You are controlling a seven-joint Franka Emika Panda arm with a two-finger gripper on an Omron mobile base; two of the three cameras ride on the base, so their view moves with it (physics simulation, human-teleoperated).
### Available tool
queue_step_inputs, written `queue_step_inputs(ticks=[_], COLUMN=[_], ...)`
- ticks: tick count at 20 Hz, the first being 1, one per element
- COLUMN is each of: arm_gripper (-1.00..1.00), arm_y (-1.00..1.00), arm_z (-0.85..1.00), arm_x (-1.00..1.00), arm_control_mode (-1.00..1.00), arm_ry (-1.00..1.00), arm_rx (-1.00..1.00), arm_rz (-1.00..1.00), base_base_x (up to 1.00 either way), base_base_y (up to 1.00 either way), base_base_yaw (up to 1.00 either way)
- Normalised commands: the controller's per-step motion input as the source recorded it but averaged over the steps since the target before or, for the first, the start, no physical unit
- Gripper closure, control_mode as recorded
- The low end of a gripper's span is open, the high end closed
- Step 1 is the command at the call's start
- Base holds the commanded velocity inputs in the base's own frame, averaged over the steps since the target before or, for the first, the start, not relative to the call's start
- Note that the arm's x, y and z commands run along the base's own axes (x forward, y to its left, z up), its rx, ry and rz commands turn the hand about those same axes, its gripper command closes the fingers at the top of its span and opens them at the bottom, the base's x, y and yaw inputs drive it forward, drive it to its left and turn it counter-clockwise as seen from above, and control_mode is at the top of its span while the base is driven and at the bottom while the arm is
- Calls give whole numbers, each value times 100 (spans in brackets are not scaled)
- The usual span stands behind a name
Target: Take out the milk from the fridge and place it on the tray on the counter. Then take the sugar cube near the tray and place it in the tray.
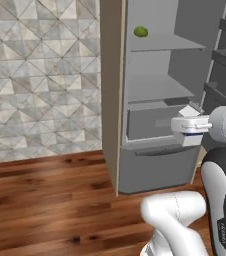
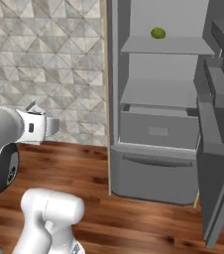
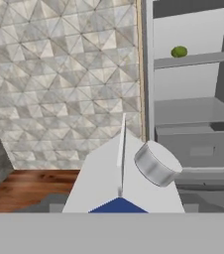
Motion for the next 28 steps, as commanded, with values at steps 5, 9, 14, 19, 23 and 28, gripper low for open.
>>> queue_step_inputs(ticks=[5,9,14,19,23,28], arm_gripper=[100,100,100,100,100,100], arm_y=[0,0,0,0,0,0], arm_z=[0,0,0,0,0,0], arm_x=[0,0,0,0,0,0], arm_control_mode=[100,100,100,100,100,100], arm_ry=[0,0,0,0,0,0], arm_rx=[0,0,0,0,0,0], arm_rz=[0,0,0,0,0,0], base_base_x=[-52,0,0,0,0,0], base_base_y=[49,5,12,15,13,13], base_base_yaw=[-80,-100,-100,-100,-100,-100])
